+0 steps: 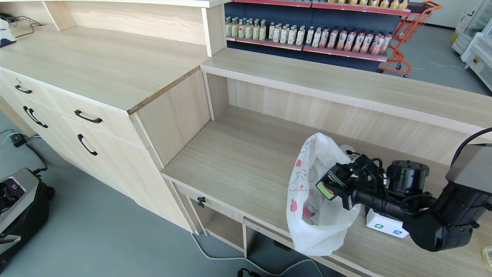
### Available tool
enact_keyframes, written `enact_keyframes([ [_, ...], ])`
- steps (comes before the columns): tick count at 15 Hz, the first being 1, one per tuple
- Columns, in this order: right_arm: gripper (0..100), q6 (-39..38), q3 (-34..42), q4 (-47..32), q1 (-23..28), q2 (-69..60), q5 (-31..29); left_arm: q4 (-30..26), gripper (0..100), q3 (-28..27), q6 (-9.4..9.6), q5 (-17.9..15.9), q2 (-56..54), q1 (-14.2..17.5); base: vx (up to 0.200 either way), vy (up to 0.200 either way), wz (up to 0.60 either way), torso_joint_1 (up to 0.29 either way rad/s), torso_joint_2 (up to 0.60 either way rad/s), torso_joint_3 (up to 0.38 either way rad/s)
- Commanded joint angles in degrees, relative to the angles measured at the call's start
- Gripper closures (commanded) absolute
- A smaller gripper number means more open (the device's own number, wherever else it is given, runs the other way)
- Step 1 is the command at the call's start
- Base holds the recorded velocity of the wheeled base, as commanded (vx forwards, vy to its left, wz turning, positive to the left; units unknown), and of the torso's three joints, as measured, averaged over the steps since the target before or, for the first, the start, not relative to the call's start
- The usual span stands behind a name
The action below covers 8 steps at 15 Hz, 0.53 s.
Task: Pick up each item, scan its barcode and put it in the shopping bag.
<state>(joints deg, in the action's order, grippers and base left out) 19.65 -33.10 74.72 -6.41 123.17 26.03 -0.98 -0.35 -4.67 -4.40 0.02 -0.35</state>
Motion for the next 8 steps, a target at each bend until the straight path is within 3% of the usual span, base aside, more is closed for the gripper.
enact_keyframes([
  [1,100,0.0,0.2,-0.1,0.0,0.2,0.1,0.0,0,0.0,-0.08,0.0,0.0,0.0,0.000,0.000,0.00,0.000,0.00,0.000],
  [7,100,0.1,0.8,-0.6,0.0,0.6,0.3,0.0,0,0.0,0.01,0.0,0.0,0.0,0.000,0.000,0.00,0.000,0.00,0.000],
  [8,0,0.0,1.1,-0.7,0.0,0.3,0.4,0.0,0,0.0,0.01,0.0,0.0,0.0,0.000,0.000,0.00,0.000,0.00,0.000],
])
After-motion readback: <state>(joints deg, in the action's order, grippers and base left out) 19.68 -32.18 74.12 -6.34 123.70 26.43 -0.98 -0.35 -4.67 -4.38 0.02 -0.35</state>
